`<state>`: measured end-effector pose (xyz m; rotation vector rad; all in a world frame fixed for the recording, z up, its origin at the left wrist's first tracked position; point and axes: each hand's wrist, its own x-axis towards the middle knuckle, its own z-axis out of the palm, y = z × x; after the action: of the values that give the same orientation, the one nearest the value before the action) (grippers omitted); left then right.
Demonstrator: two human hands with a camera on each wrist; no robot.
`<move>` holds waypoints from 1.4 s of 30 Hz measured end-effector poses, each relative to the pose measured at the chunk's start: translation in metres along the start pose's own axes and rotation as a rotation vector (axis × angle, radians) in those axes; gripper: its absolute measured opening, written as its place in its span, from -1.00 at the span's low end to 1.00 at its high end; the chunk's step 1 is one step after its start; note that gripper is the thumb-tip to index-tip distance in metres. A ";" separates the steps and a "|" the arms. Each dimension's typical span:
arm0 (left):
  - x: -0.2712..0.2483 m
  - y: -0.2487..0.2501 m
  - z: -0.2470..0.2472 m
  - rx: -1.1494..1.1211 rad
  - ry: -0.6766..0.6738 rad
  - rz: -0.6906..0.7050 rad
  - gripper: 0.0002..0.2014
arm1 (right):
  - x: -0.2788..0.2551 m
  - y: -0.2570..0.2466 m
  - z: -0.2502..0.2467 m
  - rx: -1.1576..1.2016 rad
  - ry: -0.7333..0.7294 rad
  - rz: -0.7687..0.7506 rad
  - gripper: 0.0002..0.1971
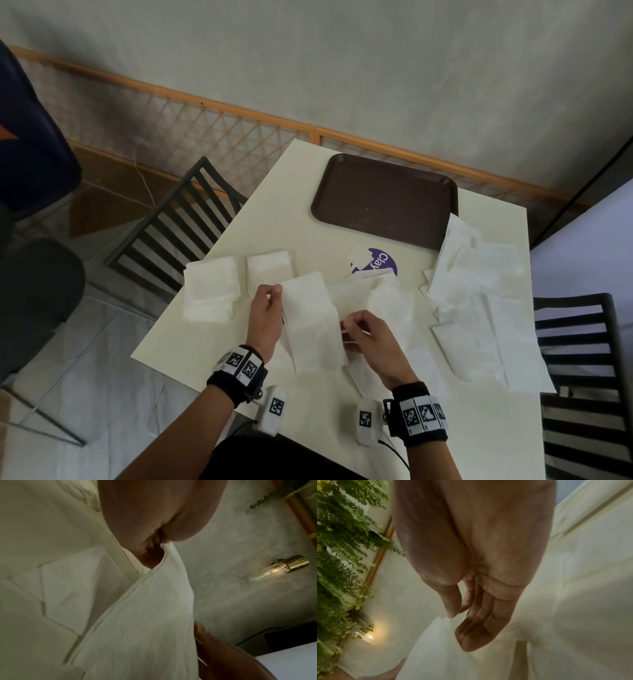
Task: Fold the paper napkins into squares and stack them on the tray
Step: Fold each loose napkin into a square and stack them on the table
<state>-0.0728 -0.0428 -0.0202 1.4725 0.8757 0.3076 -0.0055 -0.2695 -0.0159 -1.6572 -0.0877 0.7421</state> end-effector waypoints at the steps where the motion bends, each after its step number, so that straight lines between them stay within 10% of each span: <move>1: 0.000 0.000 -0.002 0.007 -0.002 0.004 -0.70 | 0.001 -0.001 0.003 0.010 0.006 -0.001 -0.89; 11: 0.004 -0.002 -0.038 0.377 0.007 0.057 -0.75 | 0.001 -0.034 0.003 -0.347 0.227 -0.130 -0.83; 16: -0.011 0.007 -0.047 0.612 -0.027 0.294 -0.72 | -0.009 -0.074 0.000 -0.256 0.184 -0.321 -0.78; 23: -0.053 0.100 -0.022 -0.191 -0.412 0.062 -0.40 | -0.029 -0.130 0.030 -0.079 0.088 -0.555 -0.84; 31: -0.034 0.105 -0.031 0.165 -0.172 0.487 -0.88 | -0.027 -0.136 0.038 -0.045 0.148 -0.595 -0.85; 42: -0.021 0.103 -0.029 -0.047 -0.193 0.249 -0.33 | 0.001 -0.125 0.055 -0.078 0.264 -0.435 -0.85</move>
<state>-0.0727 -0.0228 0.0867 1.5405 0.5279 0.3610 0.0103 -0.1917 0.0951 -1.7167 -0.2819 0.1917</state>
